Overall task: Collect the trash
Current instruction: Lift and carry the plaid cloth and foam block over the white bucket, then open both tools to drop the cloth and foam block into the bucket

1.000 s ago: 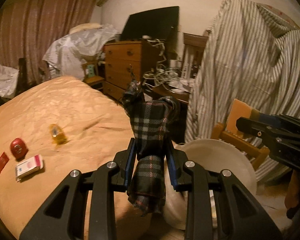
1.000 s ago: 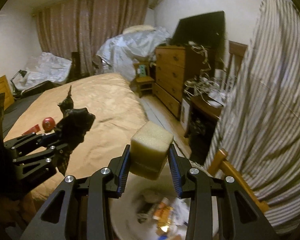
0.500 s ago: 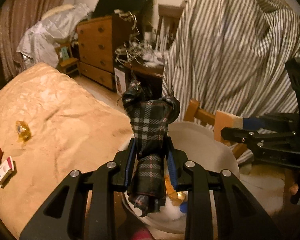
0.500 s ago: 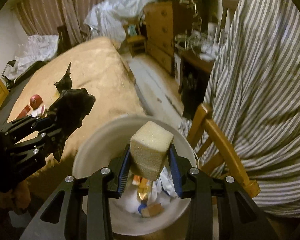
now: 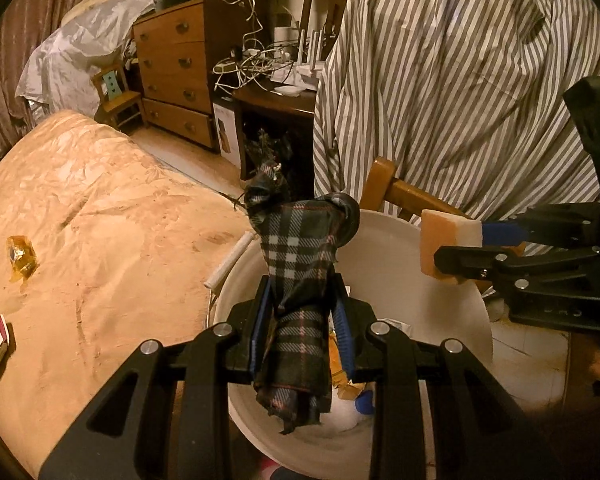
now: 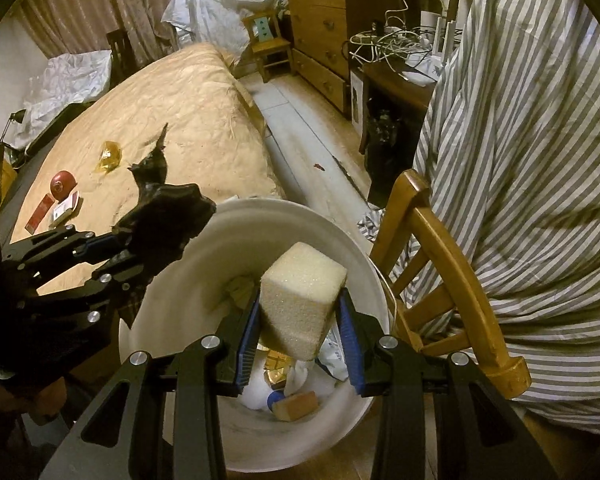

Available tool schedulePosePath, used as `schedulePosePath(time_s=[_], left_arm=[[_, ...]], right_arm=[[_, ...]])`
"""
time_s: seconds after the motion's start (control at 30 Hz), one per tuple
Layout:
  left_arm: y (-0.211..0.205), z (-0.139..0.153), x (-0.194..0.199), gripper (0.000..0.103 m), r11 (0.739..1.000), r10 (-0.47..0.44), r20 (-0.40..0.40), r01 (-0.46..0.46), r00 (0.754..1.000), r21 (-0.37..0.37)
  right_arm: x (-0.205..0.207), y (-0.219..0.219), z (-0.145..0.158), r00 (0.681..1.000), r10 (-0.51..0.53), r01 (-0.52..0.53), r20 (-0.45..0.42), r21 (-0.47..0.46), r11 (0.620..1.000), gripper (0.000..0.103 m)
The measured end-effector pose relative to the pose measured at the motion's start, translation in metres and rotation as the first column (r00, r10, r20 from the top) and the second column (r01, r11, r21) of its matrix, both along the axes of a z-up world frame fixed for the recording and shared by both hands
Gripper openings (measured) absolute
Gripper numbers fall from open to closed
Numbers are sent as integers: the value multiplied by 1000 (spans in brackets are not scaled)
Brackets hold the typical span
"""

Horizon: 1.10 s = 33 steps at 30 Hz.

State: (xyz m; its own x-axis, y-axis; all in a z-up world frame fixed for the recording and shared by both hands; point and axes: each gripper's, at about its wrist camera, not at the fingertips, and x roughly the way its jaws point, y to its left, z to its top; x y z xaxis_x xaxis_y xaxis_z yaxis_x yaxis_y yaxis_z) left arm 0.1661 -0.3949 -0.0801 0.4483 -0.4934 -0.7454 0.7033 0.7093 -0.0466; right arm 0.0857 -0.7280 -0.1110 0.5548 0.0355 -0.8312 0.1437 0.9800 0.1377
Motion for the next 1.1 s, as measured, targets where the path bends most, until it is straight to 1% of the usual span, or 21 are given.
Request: schedulePosePath(time_s=[0.77, 1.1], left_arm=[[-7, -1, 2, 28, 1000, 2, 3, -2, 1000, -10], [-6, 9, 0, 28, 999, -3, 6, 3, 1000, -34]], right_arm=[[-2, 4, 0, 1000, 6, -6, 7, 11, 1000, 38], [-2, 4, 0, 1000, 6, -7, 6, 13, 1000, 38]])
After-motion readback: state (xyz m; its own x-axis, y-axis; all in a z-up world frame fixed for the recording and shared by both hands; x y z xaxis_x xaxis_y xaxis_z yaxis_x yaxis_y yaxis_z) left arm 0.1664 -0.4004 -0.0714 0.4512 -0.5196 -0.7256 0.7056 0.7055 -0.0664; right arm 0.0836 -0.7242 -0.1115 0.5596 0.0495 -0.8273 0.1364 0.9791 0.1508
